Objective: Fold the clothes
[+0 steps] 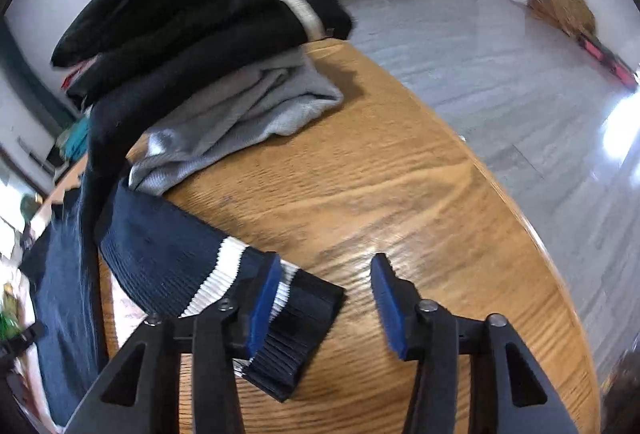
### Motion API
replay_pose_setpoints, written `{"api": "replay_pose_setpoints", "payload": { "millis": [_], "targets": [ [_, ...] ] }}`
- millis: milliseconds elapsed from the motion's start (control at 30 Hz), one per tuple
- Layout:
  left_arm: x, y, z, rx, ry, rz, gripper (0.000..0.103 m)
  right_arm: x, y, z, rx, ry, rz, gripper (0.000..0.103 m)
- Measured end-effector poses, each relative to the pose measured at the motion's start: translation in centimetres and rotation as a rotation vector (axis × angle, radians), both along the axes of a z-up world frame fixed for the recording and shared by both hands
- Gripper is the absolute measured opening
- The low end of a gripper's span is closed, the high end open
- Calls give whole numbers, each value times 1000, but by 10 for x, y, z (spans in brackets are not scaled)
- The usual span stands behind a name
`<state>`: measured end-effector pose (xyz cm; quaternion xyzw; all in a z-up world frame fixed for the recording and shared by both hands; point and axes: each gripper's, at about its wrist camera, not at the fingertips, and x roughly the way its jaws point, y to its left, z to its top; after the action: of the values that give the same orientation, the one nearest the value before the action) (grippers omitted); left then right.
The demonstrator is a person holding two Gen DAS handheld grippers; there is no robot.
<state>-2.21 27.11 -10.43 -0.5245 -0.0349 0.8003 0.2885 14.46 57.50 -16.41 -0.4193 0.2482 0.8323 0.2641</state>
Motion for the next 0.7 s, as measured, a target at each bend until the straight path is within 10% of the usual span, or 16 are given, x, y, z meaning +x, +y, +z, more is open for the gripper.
{"api": "replay_pose_setpoints", "payload": {
  "millis": [133,700],
  "targets": [
    [4,21,6,44,-39,-22,70,-3,-19,10,23,17,80,8],
    [10,119,17,29,-198,17,70,63,-154,70,26,207,406,5]
  ]
}}
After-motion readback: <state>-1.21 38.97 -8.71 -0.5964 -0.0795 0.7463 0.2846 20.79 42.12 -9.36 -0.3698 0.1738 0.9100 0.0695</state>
